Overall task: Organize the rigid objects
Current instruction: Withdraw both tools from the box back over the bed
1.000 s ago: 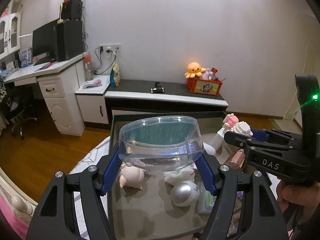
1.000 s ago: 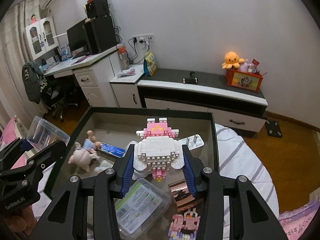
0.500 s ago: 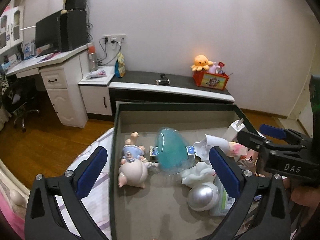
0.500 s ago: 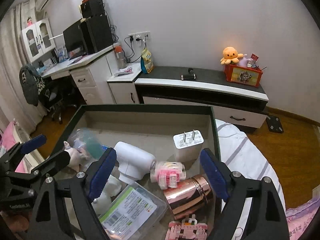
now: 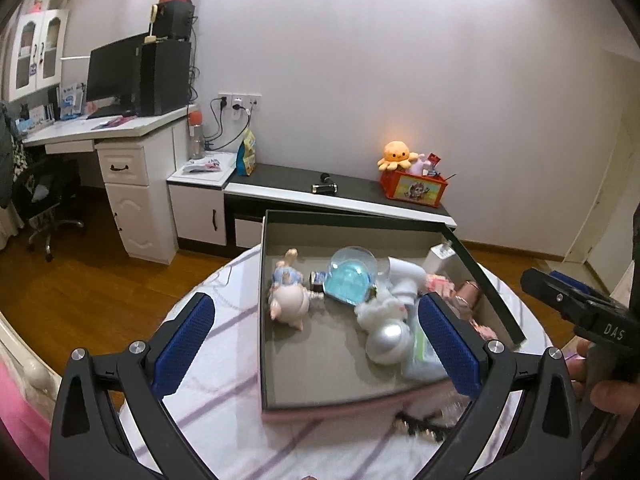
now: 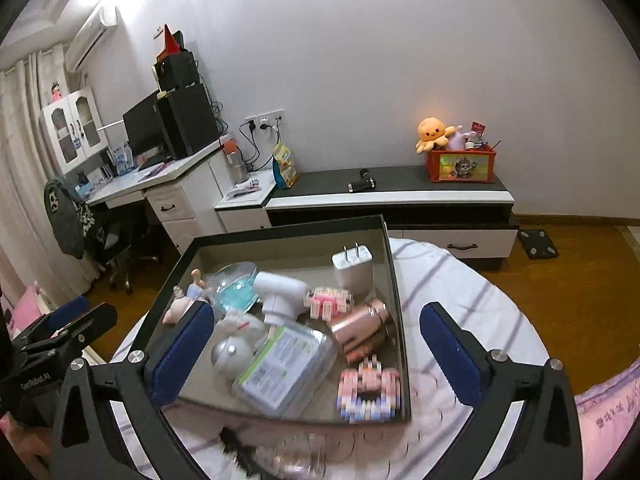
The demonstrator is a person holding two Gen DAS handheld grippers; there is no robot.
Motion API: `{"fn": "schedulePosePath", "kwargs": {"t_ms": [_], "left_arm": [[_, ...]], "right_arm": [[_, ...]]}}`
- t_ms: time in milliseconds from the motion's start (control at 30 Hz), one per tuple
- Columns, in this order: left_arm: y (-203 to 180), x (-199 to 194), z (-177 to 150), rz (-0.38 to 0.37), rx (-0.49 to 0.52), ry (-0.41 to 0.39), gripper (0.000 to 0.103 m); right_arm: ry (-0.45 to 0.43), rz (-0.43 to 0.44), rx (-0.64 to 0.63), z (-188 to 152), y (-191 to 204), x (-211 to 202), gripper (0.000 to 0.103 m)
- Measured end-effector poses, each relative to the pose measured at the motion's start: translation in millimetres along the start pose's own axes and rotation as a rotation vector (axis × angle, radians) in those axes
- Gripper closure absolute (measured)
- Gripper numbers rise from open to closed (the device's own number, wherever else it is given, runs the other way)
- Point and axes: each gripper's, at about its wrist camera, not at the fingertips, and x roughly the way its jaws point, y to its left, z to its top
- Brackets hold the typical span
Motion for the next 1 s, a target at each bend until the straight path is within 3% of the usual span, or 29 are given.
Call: {"fn": "schedulePosePath", "kwargs": {"t_ms": [467,733,1000], "left_arm": [[-21.9,-70.9,-51.7,0.042,-0.033,-0.051,0.000],[-35.5,-78.8,-72.4,0.059,-0.031,-0.046,0.000],[-31.9,-79.4,-82.9,0.066,-0.029,-0.051,0.000]], "right_arm": [[-0.072,0.017,-0.006,-54.1,2.8,-68.5,0.000],[-0.105,0.005,0.035,-75.9,-19.8,-90.9,0.000],[-0.110,-0.006,0.027,-81.1,-17.6,-88.6,0.000]]}}
